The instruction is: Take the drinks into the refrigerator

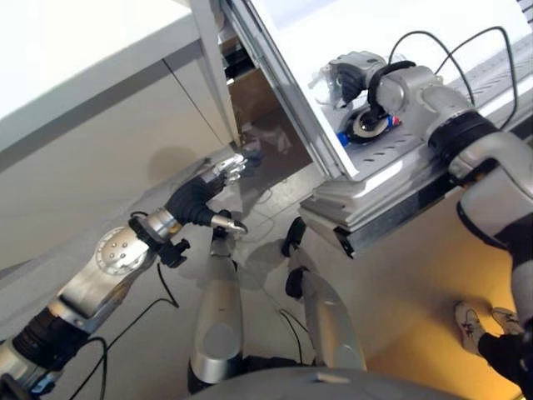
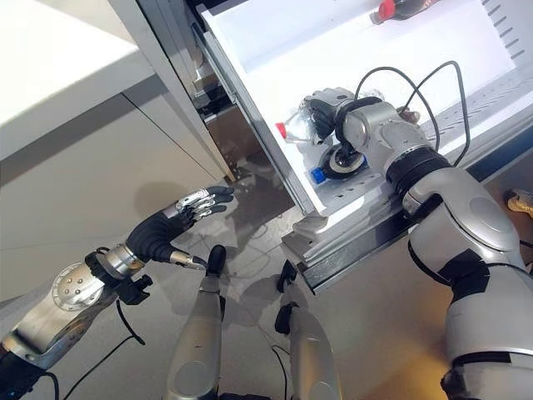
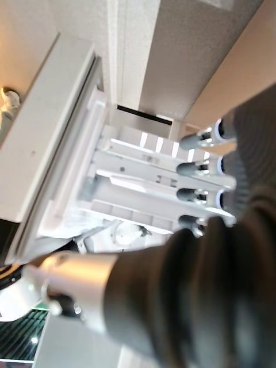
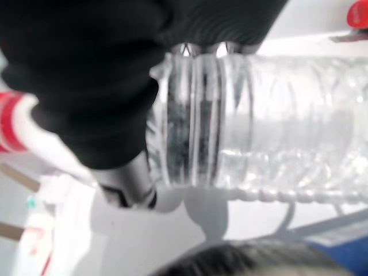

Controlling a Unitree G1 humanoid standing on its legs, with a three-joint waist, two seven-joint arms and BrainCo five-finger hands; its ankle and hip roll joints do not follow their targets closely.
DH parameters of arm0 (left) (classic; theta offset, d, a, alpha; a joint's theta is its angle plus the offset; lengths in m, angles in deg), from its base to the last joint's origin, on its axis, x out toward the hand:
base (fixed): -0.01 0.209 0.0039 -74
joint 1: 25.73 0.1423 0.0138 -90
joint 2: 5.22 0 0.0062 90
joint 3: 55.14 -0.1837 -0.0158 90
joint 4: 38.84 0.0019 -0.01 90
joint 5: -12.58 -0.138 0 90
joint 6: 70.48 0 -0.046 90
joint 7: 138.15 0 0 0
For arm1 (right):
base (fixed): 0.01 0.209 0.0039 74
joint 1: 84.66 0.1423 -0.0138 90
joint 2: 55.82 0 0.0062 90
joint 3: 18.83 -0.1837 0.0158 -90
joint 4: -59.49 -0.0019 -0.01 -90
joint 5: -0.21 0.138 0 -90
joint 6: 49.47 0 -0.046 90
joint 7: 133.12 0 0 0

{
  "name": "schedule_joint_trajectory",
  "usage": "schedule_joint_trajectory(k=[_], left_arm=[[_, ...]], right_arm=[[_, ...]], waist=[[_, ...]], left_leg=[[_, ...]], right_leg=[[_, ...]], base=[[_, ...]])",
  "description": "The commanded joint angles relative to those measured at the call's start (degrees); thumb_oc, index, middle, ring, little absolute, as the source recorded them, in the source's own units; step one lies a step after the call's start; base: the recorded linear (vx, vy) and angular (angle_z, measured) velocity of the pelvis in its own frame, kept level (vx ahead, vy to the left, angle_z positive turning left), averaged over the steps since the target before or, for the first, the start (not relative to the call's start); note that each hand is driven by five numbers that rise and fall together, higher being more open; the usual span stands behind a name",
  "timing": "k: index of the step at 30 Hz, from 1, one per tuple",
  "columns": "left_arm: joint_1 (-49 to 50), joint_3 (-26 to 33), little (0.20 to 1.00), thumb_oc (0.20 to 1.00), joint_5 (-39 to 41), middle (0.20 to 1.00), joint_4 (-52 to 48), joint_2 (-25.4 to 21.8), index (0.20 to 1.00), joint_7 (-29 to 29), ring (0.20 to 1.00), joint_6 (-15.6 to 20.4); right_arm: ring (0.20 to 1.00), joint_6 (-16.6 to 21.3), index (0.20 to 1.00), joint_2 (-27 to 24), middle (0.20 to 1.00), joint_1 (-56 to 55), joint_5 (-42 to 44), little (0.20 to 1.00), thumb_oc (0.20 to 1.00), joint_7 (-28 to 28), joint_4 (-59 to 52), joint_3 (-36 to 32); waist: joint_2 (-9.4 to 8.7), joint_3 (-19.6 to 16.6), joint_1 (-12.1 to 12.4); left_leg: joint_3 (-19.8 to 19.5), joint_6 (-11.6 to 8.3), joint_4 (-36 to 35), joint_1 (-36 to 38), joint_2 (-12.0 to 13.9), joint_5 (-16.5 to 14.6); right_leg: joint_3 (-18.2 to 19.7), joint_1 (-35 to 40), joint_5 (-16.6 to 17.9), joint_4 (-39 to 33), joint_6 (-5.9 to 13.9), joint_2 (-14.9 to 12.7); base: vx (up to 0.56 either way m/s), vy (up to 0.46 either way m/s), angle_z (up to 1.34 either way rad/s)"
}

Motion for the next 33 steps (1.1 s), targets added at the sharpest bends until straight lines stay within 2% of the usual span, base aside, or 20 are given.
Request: schedule_joint_trajectory(k=[1, 8, 15, 18, 20, 22, 25, 29, 30, 31, 33], left_arm=[[1.95, 2.59, 1.000, 1.000, -0.34, 1.000, -9.89, 0.34, 1.000, -0.53, 1.000, 1.54], [1.07, 1.83, 1.000, 1.000, 2.49, 1.000, -8.17, 1.39, 1.000, -2.14, 1.000, 0.50], [1.59, 2.13, 1.000, 1.000, 7.83, 1.000, -3.41, 4.14, 1.000, -4.32, 1.000, -1.84], [3.51, 3.95, 1.000, 1.000, 9.53, 1.000, -3.13, 3.71, 1.000, -5.60, 1.000, -2.57], [5.56, 5.39, 1.000, 1.000, 10.00, 1.000, -3.02, 3.19, 1.000, -6.25, 1.000, -2.78], [6.73, 6.48, 1.000, 1.000, 9.83, 1.000, -3.14, 3.00, 1.000, -6.34, 1.000, -2.92], [9.64, 8.96, 1.000, 1.000, 10.12, 1.000, -2.95, 2.87, 1.000, -7.02, 1.000, -3.15], [12.02, 10.52, 1.000, 1.000, 10.34, 1.000, -2.24, 3.47, 1.000, -8.51, 1.000, -3.05], [12.57, 10.97, 1.000, 1.000, 10.11, 1.000, -2.01, 3.56, 1.000, -8.85, 1.000, -3.05], [13.07, 11.66, 1.000, 1.000, 9.86, 1.000, -1.93, 4.02, 1.000, -9.16, 1.000, -2.88], [14.30, 12.78, 1.000, 1.000, 9.66, 1.000, -1.92, 4.26, 1.000, -9.59, 1.000, -2.48]], right_arm=[[1.000, 0.67, 1.000, 3.60, 1.000, -2.06, -1.48, 1.000, 1.000, 1.06, 3.24, 6.44], [1.000, 0.52, 1.000, 3.31, 1.000, -1.77, -1.45, 1.000, 1.000, 1.66, 2.12, 6.13], [1.000, 0.63, 1.000, -1.02, 1.000, 0.46, 0.49, 1.000, 1.000, 1.73, -0.54, 4.60], [1.000, 1.23, 1.000, -7.35, 1.000, 2.85, 3.30, 1.000, 1.000, 2.14, -7.95, 4.85], [1.000, 1.80, 1.000, -12.06, 1.000, 5.05, 6.26, 1.000, 1.000, 2.56, -13.52, 5.21], [1.000, 1.95, 1.000, -14.76, 1.000, 2.74, 6.64, 1.000, 1.000, 1.44, -18.85, 2.88], [1.000, 3.47, 1.000, -25.13, 1.000, 0.90, 10.39, 1.000, 1.000, 1.81, -32.53, -0.82], [1.000, 5.71, 1.000, -35.93, 1.000, -7.59, 12.46, 1.000, 1.000, -0.63, -41.03, -8.68], [1.000, 5.97, 1.000, -38.64, 1.000, -12.57, 12.17, 1.000, 1.000, -1.31, -43.46, -13.06], [1.000, 6.53, 1.000, -39.76, 1.000, -15.35, 11.78, 1.000, 1.000, -1.64, -44.59, -15.21], [1.000, 7.19, 1.000, -41.86, 1.000, -25.73, 10.57, 1.000, 1.000, -3.65, -46.75, -24.99]], waist=[[2.01, 1.47, 0.80], [2.05, 1.47, 1.56], [1.45, 1.46, 2.14], [0.93, 1.19, 1.55], [0.53, -0.17, 0.97], [0.56, -1.47, 0.11], [0.53, -3.66, -1.61], [0.87, -6.10, -3.27], [0.90, -6.78, -3.54], [1.18, -7.13, -4.07], [1.12, -7.93, -4.82]], left_leg=[[-1.97, 5.64, -10.50, 5.01, -1.39, 3.31], [-1.51, 5.63, -9.71, 8.31, -2.26, 2.03], [-0.43, 5.61, -8.59, 14.12, -3.63, 0.88], [0.53, 5.65, -8.34, 17.67, -3.74, -0.30], [1.07, 5.72, -7.98, 18.86, -3.86, -0.86], [1.48, 5.94, -7.81, 19.49, -4.13, -0.96], [2.79, 6.28, -7.50, 21.03, -4.53, -1.82], [4.42, 6.74, -6.65, 22.01, -4.85, -2.96], [4.88, 6.88, -6.39, 22.32, -4.90, -3.43], [5.12, 7.00, -6.20, 22.52, -4.91, -3.69], [5.55, 7.27, -5.45, 22.79, -4.85, -4.34]], right_leg=[[-1.83, -0.38, -9.08, 11.99, 3.21, 0.10], [-1.94, 3.81, -9.50, 11.84, 3.30, -0.85], [-1.81, 11.94, -8.63, 9.32, 3.23, -2.10], [-1.15, 15.36, -9.01, 8.91, 3.39, -2.13], [-0.63, 16.71, -9.03, 8.42, 3.45, -2.21], [-0.37, 17.57, -8.72, 7.80, 3.58, -2.36], [0.75, 18.99, -8.73, 7.06, 3.98, -2.40], [2.43, 19.91, -8.41, 5.92, 4.63, -2.47], [2.93, 20.06, -8.47, 5.81, 4.79, -2.34], [3.21, 20.14, -8.49, 5.86, 4.87, -2.34], [4.04, 20.19, -8.65, 6.21, 5.05, -2.14]], base=[[0.00, 0.000, 0.00], [-0.01, -0.002, 0.00], [0.00, 0.022, 0.04], [0.02, 0.056, -0.03], [0.06, 0.055, -0.13], [0.04, 0.061, -0.11], [0.07, 0.078, -0.15], [0.06, 0.055, -0.15], [0.08, 0.054, -0.12], [0.07, 0.044, -0.12], [0.05, 0.035, -0.25]])
